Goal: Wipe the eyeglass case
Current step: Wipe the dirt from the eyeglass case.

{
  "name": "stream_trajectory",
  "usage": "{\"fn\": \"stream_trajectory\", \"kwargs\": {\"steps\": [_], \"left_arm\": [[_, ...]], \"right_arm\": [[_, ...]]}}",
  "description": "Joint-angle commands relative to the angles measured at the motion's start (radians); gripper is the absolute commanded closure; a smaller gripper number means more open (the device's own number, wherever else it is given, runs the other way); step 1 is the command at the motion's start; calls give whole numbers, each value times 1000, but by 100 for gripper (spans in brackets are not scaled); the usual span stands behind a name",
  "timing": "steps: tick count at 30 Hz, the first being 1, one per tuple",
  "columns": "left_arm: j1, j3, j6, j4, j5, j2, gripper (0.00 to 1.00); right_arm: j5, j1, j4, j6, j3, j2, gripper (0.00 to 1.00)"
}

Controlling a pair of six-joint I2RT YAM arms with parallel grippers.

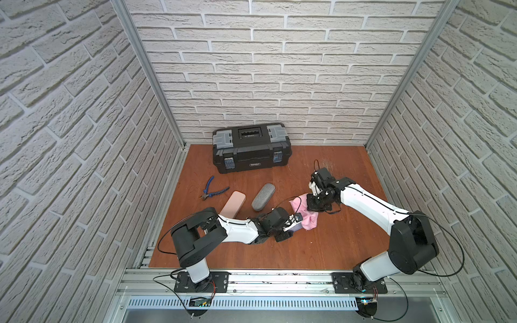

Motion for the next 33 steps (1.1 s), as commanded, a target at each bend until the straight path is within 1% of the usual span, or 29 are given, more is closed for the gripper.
{"fn": "stream_trajectory", "kwargs": {"steps": [1, 2, 3, 4, 7, 8, 9, 10, 11, 12, 14, 16, 18, 19, 21, 23, 24, 26, 27, 28, 29, 30, 31, 33], "left_arm": [[-8, -27, 16, -58, -15, -3, 74], [-9, -27, 15, -59, -19, -6, 75], [-9, -30, 15, -58, -22, -8, 75], [-11, -31, 17, -57, -21, -12, 75], [-14, -41, 16, -46, -23, -20, 75], [-15, -41, 16, -47, -26, -19, 75], [-16, -41, 17, -49, -27, -19, 75], [-16, -43, 17, -49, -29, -20, 75], [-17, -44, 16, -49, -28, -24, 75], [-18, -45, 16, -49, -28, -26, 75], [-16, -44, 17, -50, -28, -27, 76], [-19, -44, 19, -52, -34, -30, 76], [-20, -45, 19, -48, -39, -31, 76], [-22, -45, 18, -46, -43, -31, 76], [-24, -43, 19, -46, -49, -31, 77], [-29, -44, 20, -45, -57, -31, 77], [-36, -47, 24, -44, -68, -31, 78], [-51, -52, 32, -37, -93, -28, 78], [-64, -54, 37, -35, -120, -26, 78], [-77, -56, 43, -32, -147, -25, 78], [-91, -57, 50, -31, -176, -21, 78], [-106, -57, 56, -27, -212, -17, 78], [-119, -57, 63, -22, -248, -11, 79], [-150, -54, 83, -17, -326, 7, 79]], "right_arm": [[-227, -25, 145, 104, -84, 43, 97], [-223, -46, 149, 92, -94, 54, 97], [-185, -73, 114, 60, -90, 72, 97], [-83, -90, 27, -3, -58, 95, 97], [390, -72, -158, -124, 53, 103, 97], [489, -57, -193, -143, 82, 96, 97], [543, -39, -226, -163, 114, 84, 98], [529, -23, -235, -180, 140, 64, 97], [473, -12, -232, -187, 152, 46, 97], [362, -7, -219, -180, 161, 32, 97], [124, -5, -178, -118, 146, 29, 97], [-129, 0, -37, -8, 66, 32, 98], [-265, 3, 110, 92, -16, 45, 97], [-289, 0, 151, 118, -42, 58, 97], [-283, -22, 172, 103, -70, 83, 97], [-168, -78, 63, 8, -50, 121, 97], [-31, -103, -21, -47, -19, 134, 97], [273, -106, -137, -115, 51, 128, 97], [387, -90, -178, -136, 92, 115, 97], [447, -71, -203, -148, 130, 106, 97], [475, -40, -223, -159, 173, 102, 97], [457, -7, -236, -165, 217, 108, 97], [407, 21, -242, -164, 247, 120, 97], [255, 88, -232, -135, 302, 163, 97]]}}
